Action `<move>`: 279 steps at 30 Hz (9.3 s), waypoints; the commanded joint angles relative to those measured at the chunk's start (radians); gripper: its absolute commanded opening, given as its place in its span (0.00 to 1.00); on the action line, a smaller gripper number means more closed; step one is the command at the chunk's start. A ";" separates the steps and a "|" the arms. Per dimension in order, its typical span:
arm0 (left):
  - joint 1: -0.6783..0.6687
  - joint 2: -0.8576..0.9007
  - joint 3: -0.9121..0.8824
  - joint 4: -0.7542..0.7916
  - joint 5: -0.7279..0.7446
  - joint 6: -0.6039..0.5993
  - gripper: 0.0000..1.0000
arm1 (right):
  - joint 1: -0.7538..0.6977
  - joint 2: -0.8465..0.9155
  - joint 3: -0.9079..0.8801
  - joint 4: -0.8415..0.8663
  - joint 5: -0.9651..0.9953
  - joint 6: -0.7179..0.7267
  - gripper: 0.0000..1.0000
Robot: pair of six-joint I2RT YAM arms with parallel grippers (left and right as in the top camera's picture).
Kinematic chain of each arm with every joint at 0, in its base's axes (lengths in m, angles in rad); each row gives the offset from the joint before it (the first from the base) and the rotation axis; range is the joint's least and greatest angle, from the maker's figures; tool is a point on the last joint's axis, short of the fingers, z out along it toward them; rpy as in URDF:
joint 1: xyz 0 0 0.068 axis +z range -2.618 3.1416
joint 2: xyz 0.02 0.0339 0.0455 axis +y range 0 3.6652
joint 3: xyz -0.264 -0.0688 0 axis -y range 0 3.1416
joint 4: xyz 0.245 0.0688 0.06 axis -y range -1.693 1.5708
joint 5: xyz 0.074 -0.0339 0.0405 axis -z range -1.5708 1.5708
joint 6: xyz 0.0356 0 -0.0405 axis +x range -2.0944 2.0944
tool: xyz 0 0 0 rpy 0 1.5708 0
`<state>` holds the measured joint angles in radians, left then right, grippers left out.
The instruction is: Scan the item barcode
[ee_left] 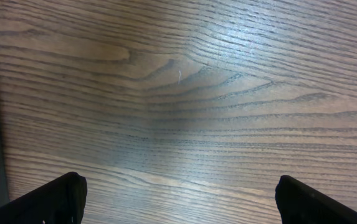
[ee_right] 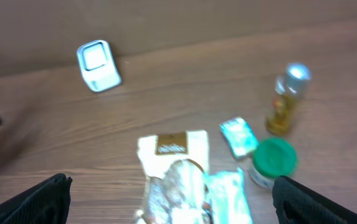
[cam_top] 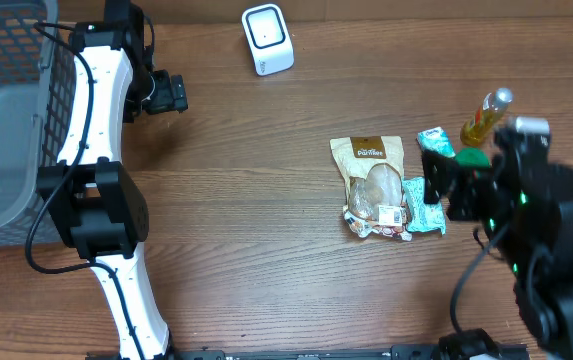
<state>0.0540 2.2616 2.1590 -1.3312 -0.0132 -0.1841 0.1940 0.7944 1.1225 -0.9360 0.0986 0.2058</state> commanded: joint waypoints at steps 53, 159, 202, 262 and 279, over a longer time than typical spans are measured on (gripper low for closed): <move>-0.002 -0.001 0.017 0.000 -0.009 -0.003 1.00 | -0.159 -0.792 -1.114 0.852 -0.101 -0.027 1.00; -0.054 -1.559 -0.815 0.518 -0.048 -0.006 0.99 | -0.159 -0.792 -1.114 0.852 -0.101 -0.027 1.00; -0.040 -2.258 -2.154 1.461 -0.013 -0.047 1.00 | -0.159 -0.792 -1.114 0.852 -0.101 -0.027 1.00; -0.042 -2.258 -2.154 1.254 0.032 0.162 1.00 | -0.159 -0.792 -1.114 0.852 -0.101 -0.028 1.00; -0.042 -2.258 -2.154 1.254 0.032 0.162 0.99 | -0.159 -0.792 -1.114 0.852 -0.101 -0.027 1.00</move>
<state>0.0082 0.0154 0.0086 -0.0761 0.0074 -0.0475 0.0391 0.0120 0.0181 -0.0898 -0.0002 0.1829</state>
